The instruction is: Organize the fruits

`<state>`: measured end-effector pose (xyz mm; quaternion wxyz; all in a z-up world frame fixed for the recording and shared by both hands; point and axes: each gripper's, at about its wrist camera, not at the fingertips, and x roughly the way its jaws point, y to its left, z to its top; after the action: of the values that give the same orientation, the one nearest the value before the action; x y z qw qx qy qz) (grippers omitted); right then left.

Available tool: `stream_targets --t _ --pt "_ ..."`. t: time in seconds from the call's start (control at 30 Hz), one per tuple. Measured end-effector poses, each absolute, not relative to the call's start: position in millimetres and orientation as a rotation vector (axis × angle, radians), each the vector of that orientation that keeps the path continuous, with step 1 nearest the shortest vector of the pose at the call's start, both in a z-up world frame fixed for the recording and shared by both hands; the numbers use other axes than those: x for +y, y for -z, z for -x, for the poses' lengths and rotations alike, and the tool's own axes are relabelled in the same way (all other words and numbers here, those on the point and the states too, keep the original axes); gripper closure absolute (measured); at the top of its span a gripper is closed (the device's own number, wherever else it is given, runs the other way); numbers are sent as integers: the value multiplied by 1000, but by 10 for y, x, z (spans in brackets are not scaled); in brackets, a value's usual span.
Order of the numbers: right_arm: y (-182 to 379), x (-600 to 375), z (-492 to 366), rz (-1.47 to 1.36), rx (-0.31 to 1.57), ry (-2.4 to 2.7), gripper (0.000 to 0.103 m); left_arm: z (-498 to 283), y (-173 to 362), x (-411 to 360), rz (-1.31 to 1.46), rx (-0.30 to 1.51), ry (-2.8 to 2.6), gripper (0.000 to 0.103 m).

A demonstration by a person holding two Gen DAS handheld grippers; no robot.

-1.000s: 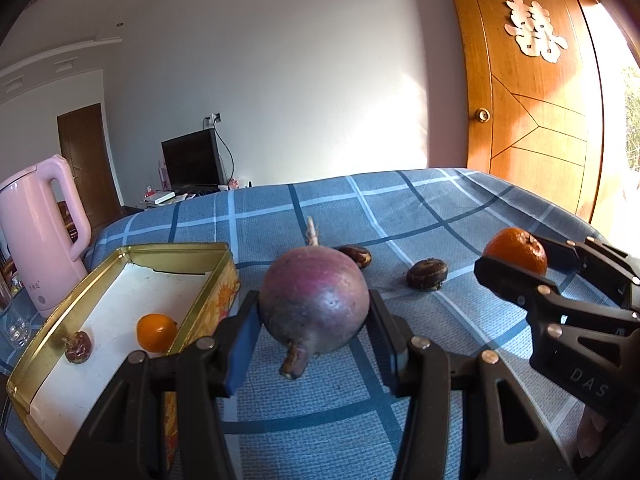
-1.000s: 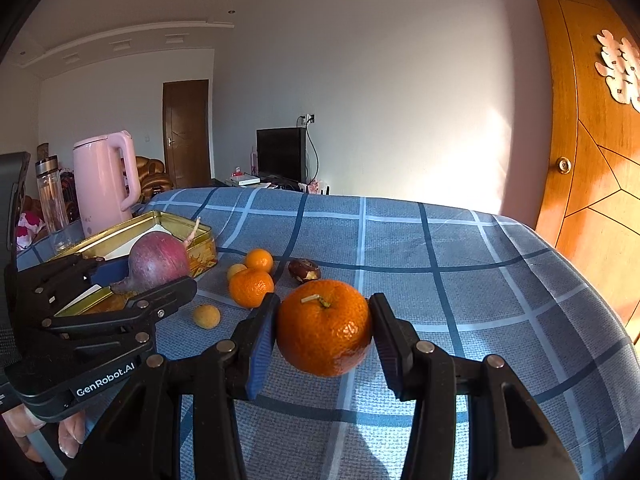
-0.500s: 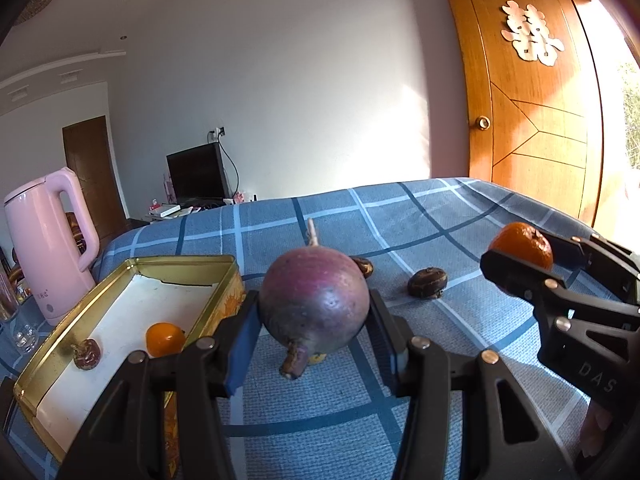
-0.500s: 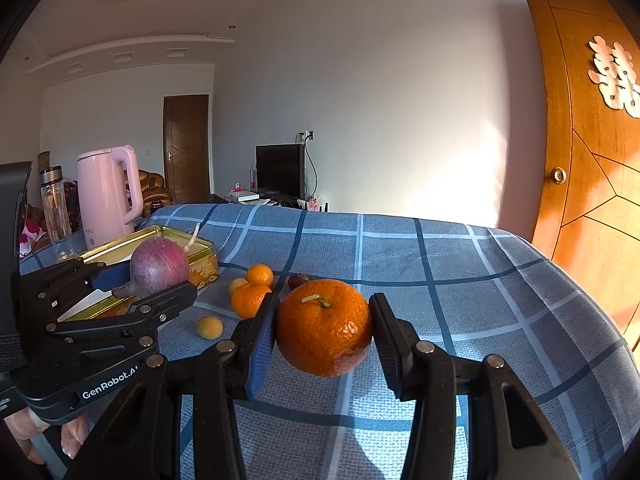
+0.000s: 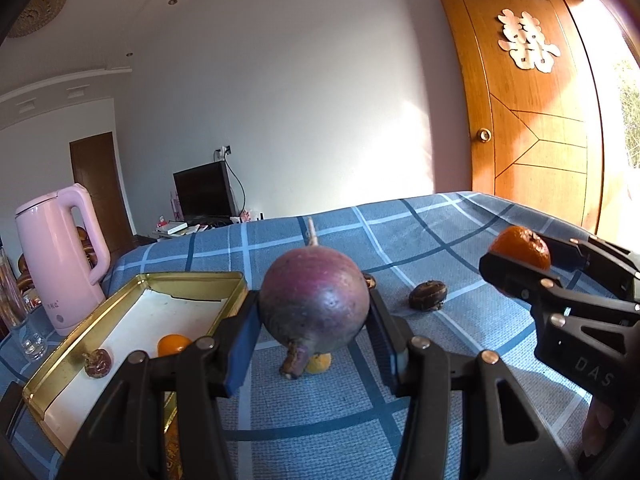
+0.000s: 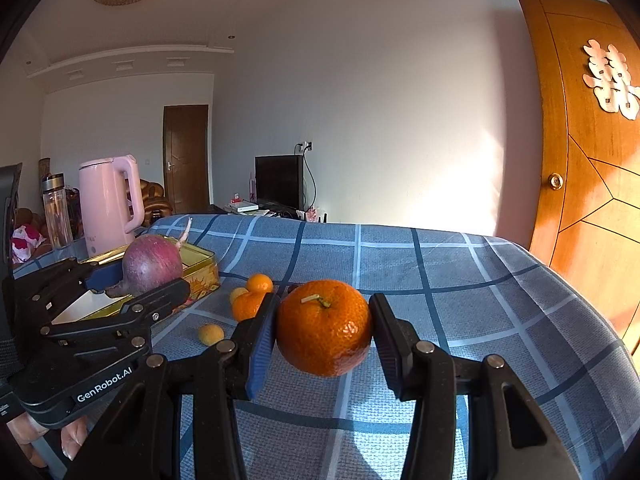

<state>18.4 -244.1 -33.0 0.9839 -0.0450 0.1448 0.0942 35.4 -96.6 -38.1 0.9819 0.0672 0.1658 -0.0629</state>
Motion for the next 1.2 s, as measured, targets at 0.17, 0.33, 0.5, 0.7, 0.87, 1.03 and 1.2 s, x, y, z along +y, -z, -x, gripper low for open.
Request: stream_targets --t 0.17,0.33,0.5,0.7,0.87,1.03,1.2 --pt "321 -2458 -163 85 278 -189 55 -303 360 -973 -141 305 119 50" --pt "320 -2463 -145 83 270 -189 55 -275 347 -968 -141 286 114 50" --pt "320 -2445 -137 92 268 -187 55 -262 340 -956 -141 281 103 50" --pt "320 -2392 -142 114 275 -195 55 -254 336 -926 -147 286 95 50" --pt "319 -2331 -150 128 279 -203 55 -251 332 -906 -147 291 89 50" --pt "317 -2280 -171 130 288 -217 55 -245 328 -896 -149 293 87 50" --pt "298 -2240 -178 123 297 -239 55 -221 329 -815 -147 298 80 50"
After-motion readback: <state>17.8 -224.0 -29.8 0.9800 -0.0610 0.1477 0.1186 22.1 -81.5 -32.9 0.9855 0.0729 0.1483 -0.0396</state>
